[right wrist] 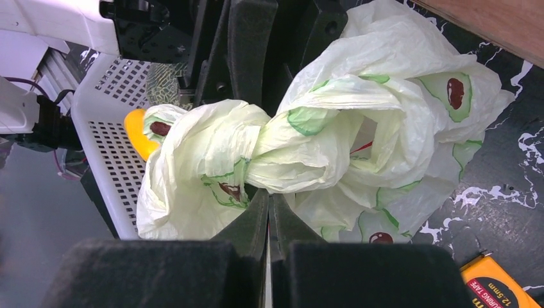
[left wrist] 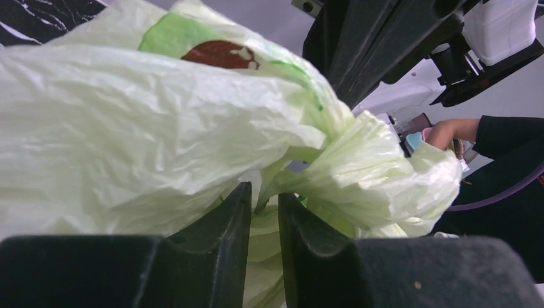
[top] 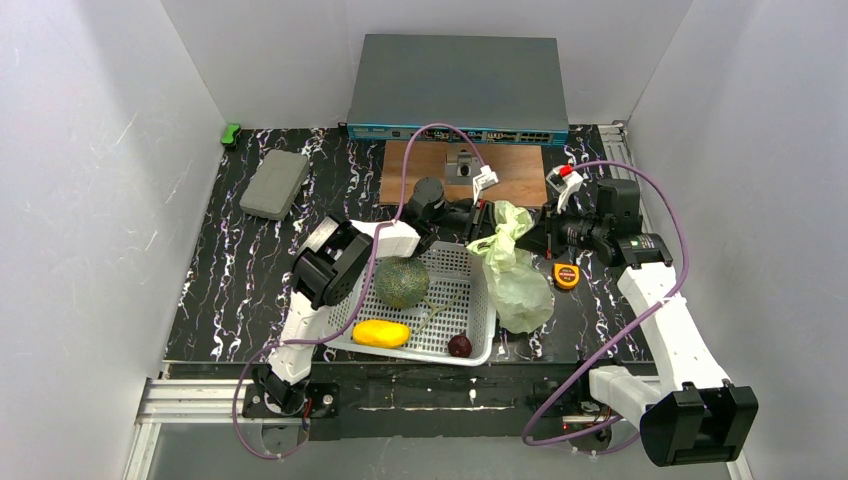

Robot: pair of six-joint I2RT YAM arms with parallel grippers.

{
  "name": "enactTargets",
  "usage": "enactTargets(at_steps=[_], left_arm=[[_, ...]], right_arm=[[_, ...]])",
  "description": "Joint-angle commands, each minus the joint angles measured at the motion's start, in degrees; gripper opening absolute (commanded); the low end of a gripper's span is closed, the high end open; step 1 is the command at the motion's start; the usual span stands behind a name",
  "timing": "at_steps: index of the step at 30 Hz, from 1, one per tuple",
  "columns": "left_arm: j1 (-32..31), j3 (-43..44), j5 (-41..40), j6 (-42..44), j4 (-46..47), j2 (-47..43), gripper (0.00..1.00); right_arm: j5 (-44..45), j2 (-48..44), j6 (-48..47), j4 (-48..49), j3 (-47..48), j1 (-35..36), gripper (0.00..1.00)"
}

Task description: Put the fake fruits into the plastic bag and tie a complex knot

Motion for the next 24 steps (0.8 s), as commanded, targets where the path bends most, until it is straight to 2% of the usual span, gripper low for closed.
enactTargets(at_steps=[1,4,7,9,13,17,20,22,23,24], left_arm=[[0.3,-0.8,1.4,2.7,-2.7,-3.2,0.19],[0.1,0.5,0.5,1.6,-1.1,-2.3,0.02],[-0.3,2.0,-0.4,0.0,0.7,-1.6,0.0],[-0.6,2.3,-0.8,-0.7,1.6,-1.5,0.0],[-0.7,1.6,-1.1,-1.5,2.8,-1.7,0.0],[-0.8,1.2,-0.8,-1.7,3.2,-2.0,0.0],[-0.7,1.0,-0.5,-1.9,3.3,-2.3,0.0],[-0.5,0.4,-0.5,-1.6,3.1,-2.9,0.0],[-0.5,0.1,-0.6,-1.2,2.7,-3.2,0.0],[-0.5,-0.2,-0.6,-0.9,2.5,-3.4,0.0]], right_arm=[[-0.7,-1.0,-0.7,0.8,0.8,-0.1,0.01],[-2.5,-0.4,-0.1,0.8,0.9,-0.1,0.01],[-3.8,0.5,0.3,0.0,1.0,-0.1,0.03],[-3.8,0.8,-0.5,-1.1,1.0,-0.1,0.18],[-2.5,0.7,-2.6,-2.6,1.0,-0.1,0.29],[-1.8,1.1,-3.5,-2.7,0.6,-0.2,0.26],[-1.2,1.4,-4.1,-3.1,0.9,-0.2,0.11],[-0.4,1.6,-5.3,-4.2,1.2,-0.2,0.06],[0.3,1.6,-6.0,-4.8,1.3,-0.2,0.05],[1.0,1.7,-6.5,-5.3,1.4,-0.2,0.12]])
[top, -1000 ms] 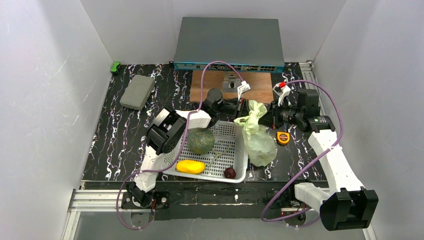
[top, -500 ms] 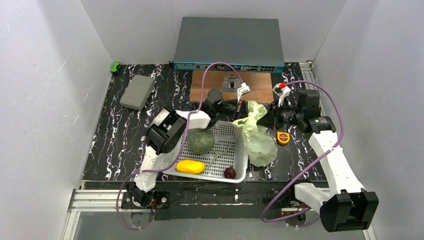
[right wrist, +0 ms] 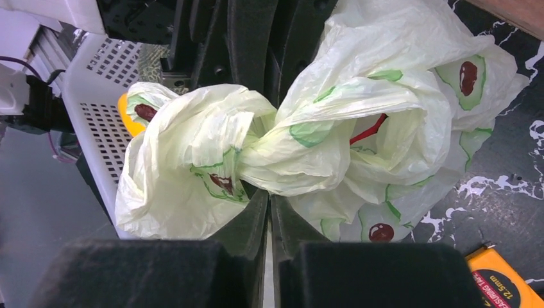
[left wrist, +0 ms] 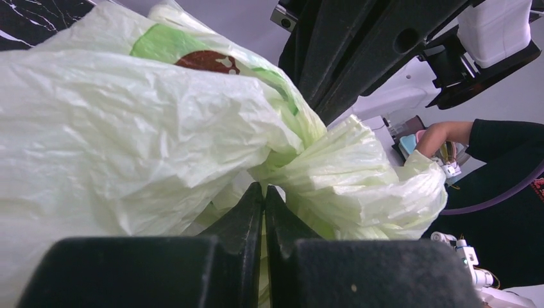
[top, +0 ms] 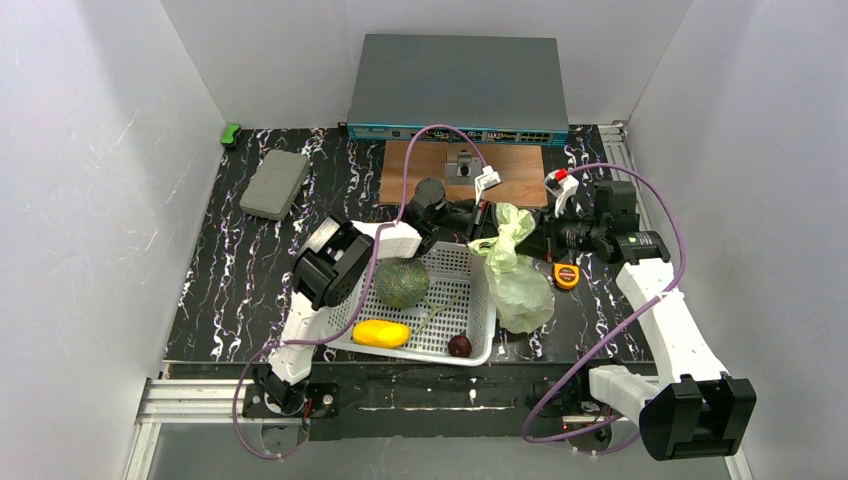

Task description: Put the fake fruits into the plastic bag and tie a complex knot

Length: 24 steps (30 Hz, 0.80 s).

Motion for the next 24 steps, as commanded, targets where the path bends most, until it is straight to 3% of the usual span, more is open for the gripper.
enactTargets(at_steps=[1,4,5,7,11,16,21,24], left_arm=[[0.0,-0.4,-0.4,0.9,2.0,-3.5,0.0],[0.0,0.1,-0.8,0.5,2.5,-3.2,0.0],[0.0,0.2,-1.0,0.2,2.7,-2.9,0.0],[0.0,0.6,-1.0,0.1,2.8,-2.7,0.0],[-0.1,0.8,-1.2,0.1,2.9,-2.5,0.0],[0.0,0.9,-0.8,0.2,2.7,-2.6,0.0],[1.1,-3.0,-0.1,3.4,-2.0,-5.6,0.02],[3.7,-6.6,-0.8,12.5,-15.1,-10.4,0.19]], right_arm=[[2.4,0.4,-3.1,-2.8,1.3,-0.3,0.2],[2.2,0.2,-2.7,-2.8,0.9,-0.3,0.47],[2.5,0.0,-2.4,-2.7,0.7,-0.3,0.53],[3.2,0.0,-2.2,-2.3,0.3,-0.3,0.54],[0.2,0.6,-1.9,-1.4,-0.3,-0.8,0.38],[-3.5,1.6,-1.2,-0.7,0.4,-1.3,0.03],[-3.0,0.5,-2.8,-1.7,1.2,-2.2,0.01],[-2.3,-0.2,-3.7,-2.5,1.9,-2.4,0.01]])
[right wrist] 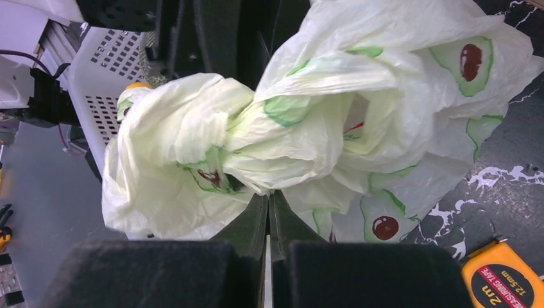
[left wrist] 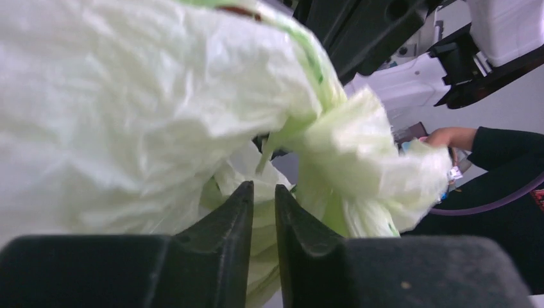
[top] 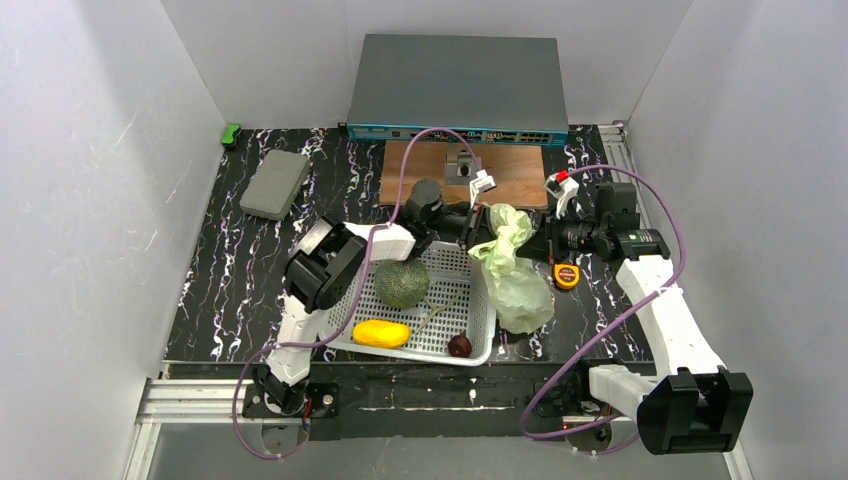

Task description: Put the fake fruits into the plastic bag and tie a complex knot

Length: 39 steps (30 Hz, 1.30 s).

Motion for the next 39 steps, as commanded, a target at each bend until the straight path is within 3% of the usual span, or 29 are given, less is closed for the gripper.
enactTargets(at_steps=[1,7,11,14,16,21,28,39], left_arm=[[4.3,-4.9,-0.7,14.1,-18.0,-10.8,0.24],[8.6,-4.3,-5.1,40.7,-52.6,-22.0,0.48],[12.5,-3.5,-5.9,50.3,-65.6,-26.1,0.56],[14.3,-0.4,-4.9,65.1,-79.5,-30.0,0.59],[14.0,1.5,-4.1,71.0,-85.4,-31.9,0.68],[9.0,5.2,-10.0,73.9,-89.5,-33.4,0.73],[1.3,12.7,-21.2,70.0,-90.4,-28.8,0.73],[-3.4,20.7,-29.6,68.8,-93.1,-21.1,0.6]], right_arm=[[-0.1,-2.1,-2.1,-0.2,1.9,-0.8,0.01],[0.7,-3.1,-3.7,-0.3,0.6,-1.0,0.01],[-0.4,-2.9,-3.3,0.3,0.2,-1.0,0.01],[-0.6,-2.8,-3.3,0.8,-0.2,-1.0,0.01],[-0.7,-2.9,-3.5,0.9,0.0,-1.0,0.01],[-1.1,-2.7,-3.6,1.2,0.1,-1.0,0.01],[-1.2,-3.5,-3.6,1.2,-0.5,-1.0,0.01],[-1.6,-4.2,-3.9,1.4,-0.2,-1.0,0.01]])
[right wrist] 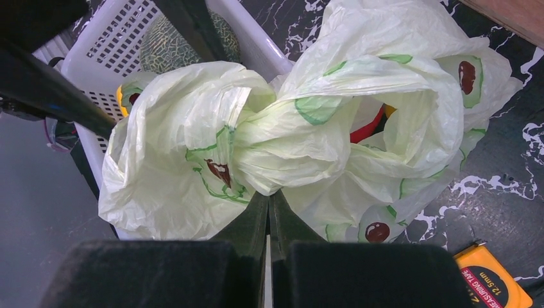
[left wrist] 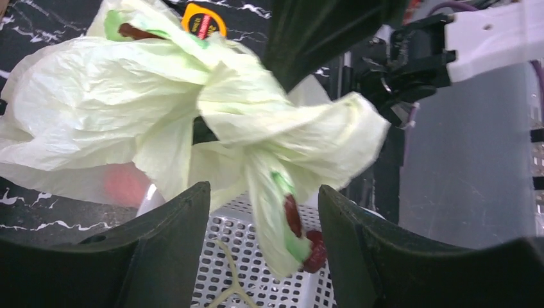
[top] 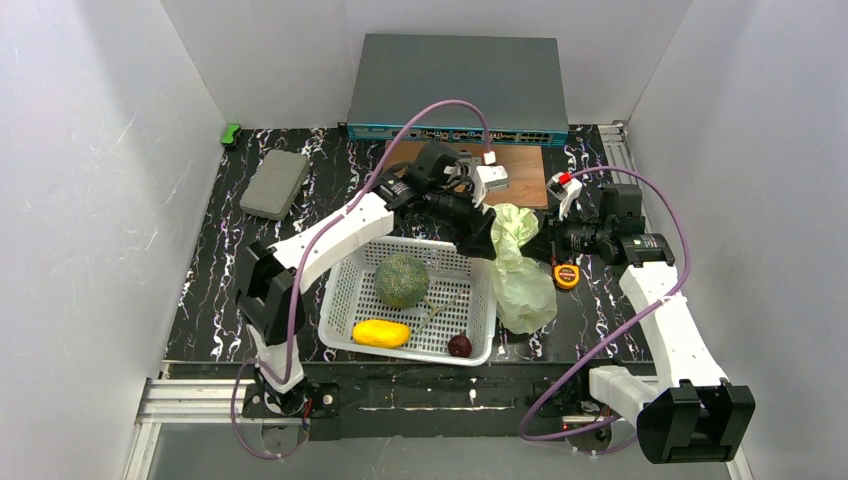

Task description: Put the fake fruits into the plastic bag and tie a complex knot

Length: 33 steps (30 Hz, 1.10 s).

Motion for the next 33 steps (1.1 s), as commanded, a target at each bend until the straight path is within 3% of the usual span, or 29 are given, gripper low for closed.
enactTargets(at_steps=[1,4,7,8,11,19,26,33], left_arm=[[-0.6,4.0,-4.2,0.0,-3.6,1.8,0.57],[-0.6,4.0,-4.7,0.4,-4.2,1.9,0.39],[-0.4,3.2,-5.8,0.1,-4.4,1.3,0.04],[0.1,2.6,-6.2,-0.3,-4.7,0.9,0.0],[2.4,-0.7,-7.4,-2.4,-5.6,-1.4,0.0],[7.8,-6.3,-18.2,-2.2,-8.4,-4.9,0.0],[11.2,-11.9,-26.5,-2.1,-6.0,-6.8,0.0],[12.9,-17.7,-33.0,-0.6,-2.6,-5.7,0.0]], right_arm=[[-1.3,-1.6,-1.1,1.6,-0.1,-0.3,0.01],[-1.1,-1.8,-1.3,1.4,-0.2,-0.3,0.01],[0.3,-2.1,-2.5,0.3,0.1,-0.4,0.01],[1.0,-2.3,-3.6,-0.9,0.4,-0.7,0.01],[2.5,-2.7,-7.7,-5.6,2.0,-3.4,0.01],[6.4,-0.6,-26.5,-18.7,7.8,-19.2,0.01],[14.1,2.1,-38.6,-17.2,5.8,-27.9,0.01],[20.9,4.0,-45.9,-7.3,-2.8,-32.4,0.01]])
